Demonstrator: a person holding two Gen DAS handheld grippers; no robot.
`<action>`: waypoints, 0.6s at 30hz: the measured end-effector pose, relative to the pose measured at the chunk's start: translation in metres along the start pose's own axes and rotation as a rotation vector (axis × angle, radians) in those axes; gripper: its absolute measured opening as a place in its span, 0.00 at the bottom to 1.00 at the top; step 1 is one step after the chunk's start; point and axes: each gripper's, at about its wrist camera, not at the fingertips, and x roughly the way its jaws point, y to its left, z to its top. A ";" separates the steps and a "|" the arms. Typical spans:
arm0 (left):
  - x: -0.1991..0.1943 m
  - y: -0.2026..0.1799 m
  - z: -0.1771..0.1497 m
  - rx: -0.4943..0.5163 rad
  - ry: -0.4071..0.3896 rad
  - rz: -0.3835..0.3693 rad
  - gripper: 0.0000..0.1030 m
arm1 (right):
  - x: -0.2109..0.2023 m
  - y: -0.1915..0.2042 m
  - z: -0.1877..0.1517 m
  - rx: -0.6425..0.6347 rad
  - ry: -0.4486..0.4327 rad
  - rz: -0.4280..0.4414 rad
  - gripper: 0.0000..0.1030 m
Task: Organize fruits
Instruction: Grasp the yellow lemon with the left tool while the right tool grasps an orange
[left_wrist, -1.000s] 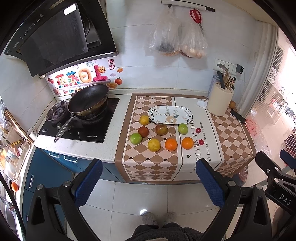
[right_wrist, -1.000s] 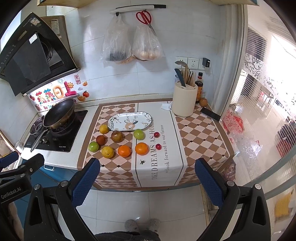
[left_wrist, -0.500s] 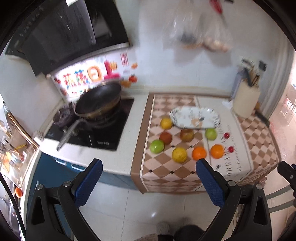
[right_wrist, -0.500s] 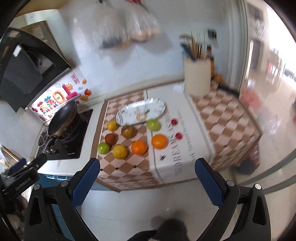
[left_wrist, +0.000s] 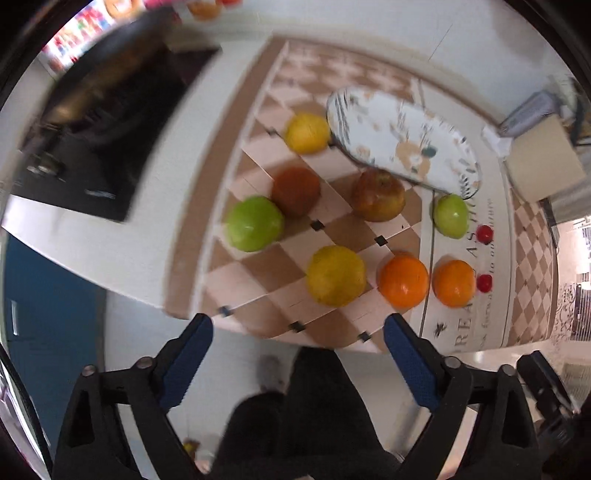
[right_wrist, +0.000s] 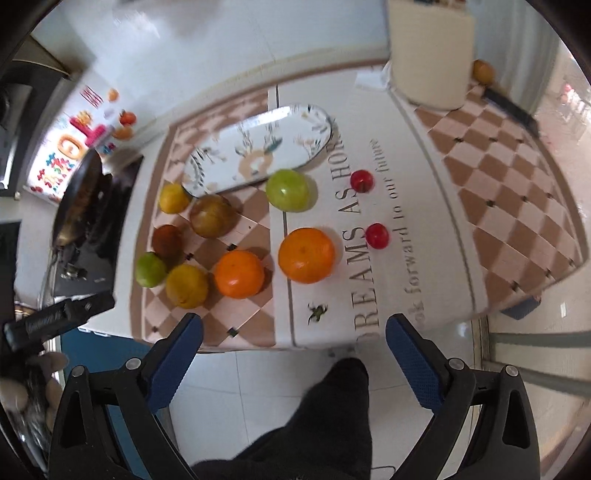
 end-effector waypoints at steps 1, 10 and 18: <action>0.012 -0.004 0.006 -0.002 0.034 0.000 0.89 | 0.009 -0.004 0.006 0.002 0.022 0.011 0.98; 0.084 -0.034 0.032 0.032 0.177 0.044 0.88 | 0.093 -0.017 0.055 -0.010 0.181 0.067 0.91; 0.117 -0.045 0.028 0.061 0.235 0.057 0.59 | 0.139 -0.008 0.070 -0.040 0.275 0.088 0.75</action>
